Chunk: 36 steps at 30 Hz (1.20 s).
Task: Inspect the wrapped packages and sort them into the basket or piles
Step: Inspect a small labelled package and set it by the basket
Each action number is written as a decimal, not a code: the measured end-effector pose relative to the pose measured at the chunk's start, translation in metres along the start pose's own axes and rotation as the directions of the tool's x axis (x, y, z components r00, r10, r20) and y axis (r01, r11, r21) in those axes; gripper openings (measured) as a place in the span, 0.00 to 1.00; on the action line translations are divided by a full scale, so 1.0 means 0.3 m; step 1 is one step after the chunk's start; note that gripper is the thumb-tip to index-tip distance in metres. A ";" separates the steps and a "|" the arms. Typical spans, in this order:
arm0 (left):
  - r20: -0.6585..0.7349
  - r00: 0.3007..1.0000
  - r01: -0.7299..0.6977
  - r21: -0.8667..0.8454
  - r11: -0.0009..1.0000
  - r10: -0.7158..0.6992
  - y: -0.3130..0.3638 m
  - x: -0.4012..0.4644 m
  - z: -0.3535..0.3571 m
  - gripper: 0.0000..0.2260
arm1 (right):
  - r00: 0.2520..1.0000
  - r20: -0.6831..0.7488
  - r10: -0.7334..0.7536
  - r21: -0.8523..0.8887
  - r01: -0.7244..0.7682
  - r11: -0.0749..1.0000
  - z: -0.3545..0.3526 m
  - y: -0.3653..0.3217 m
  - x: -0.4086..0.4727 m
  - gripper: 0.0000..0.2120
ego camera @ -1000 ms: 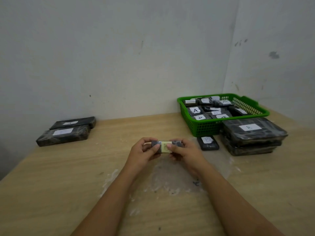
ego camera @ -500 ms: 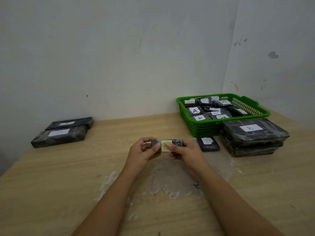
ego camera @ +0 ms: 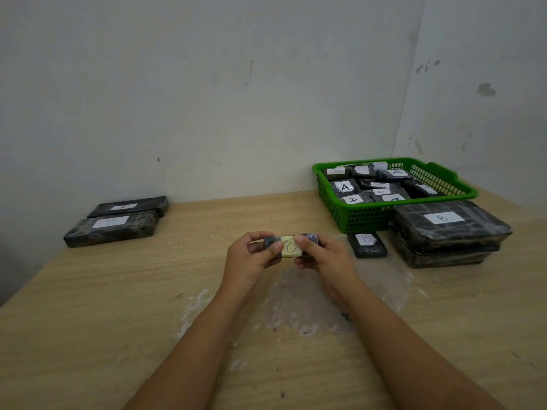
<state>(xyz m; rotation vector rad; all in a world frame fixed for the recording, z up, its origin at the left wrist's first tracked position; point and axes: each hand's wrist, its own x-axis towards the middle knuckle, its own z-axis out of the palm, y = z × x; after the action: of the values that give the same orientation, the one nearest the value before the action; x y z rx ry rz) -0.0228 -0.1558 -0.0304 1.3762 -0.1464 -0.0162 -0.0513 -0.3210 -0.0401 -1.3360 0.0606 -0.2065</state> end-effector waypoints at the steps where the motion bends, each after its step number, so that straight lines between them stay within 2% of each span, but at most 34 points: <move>1: -0.002 1.000 0.009 -0.009 1.000 -0.009 0.001 0.001 0.000 0.10 | 1.000 0.001 -0.008 -0.004 0.008 1.000 0.001 0.000 0.000 0.10; 7: -0.025 0.999 0.032 -0.057 0.998 -0.033 0.011 0.013 -0.015 0.09 | 0.999 0.048 0.019 0.072 -0.022 0.997 0.017 -0.005 -0.002 0.13; 13: 0.009 0.999 0.054 -0.049 0.997 -0.054 0.019 0.019 -0.023 0.10 | 0.998 0.045 -0.039 -0.008 0.039 0.999 0.016 -0.014 -0.006 0.11; 19: -0.023 0.998 0.051 -0.080 0.995 -0.053 0.031 0.019 -0.033 0.10 | 0.987 0.158 -0.001 0.054 -0.007 0.999 0.013 -0.015 -0.007 0.11; 25: -0.008 0.999 0.038 -0.073 0.997 -0.039 0.039 0.013 -0.029 0.09 | 0.981 0.194 -0.026 0.044 0.018 0.999 -0.005 -0.030 -0.004 0.10; 31: 0.026 0.997 -0.075 0.042 0.996 0.074 0.042 0.001 -0.024 0.11 | 0.990 0.139 -0.027 0.011 0.026 1.000 0.003 -0.022 -0.001 0.10; 36: 0.070 0.993 -0.100 0.088 0.991 0.094 0.049 -0.010 -0.016 0.15 | 0.994 0.096 -0.045 0.021 0.043 0.999 -0.003 -0.019 0.007 0.10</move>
<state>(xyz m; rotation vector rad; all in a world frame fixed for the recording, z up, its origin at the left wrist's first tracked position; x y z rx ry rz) -0.0262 -0.1479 -0.0172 1.4587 -0.2720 0.0262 -0.0500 -0.3235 -0.0345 -1.3279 -0.0525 -0.1789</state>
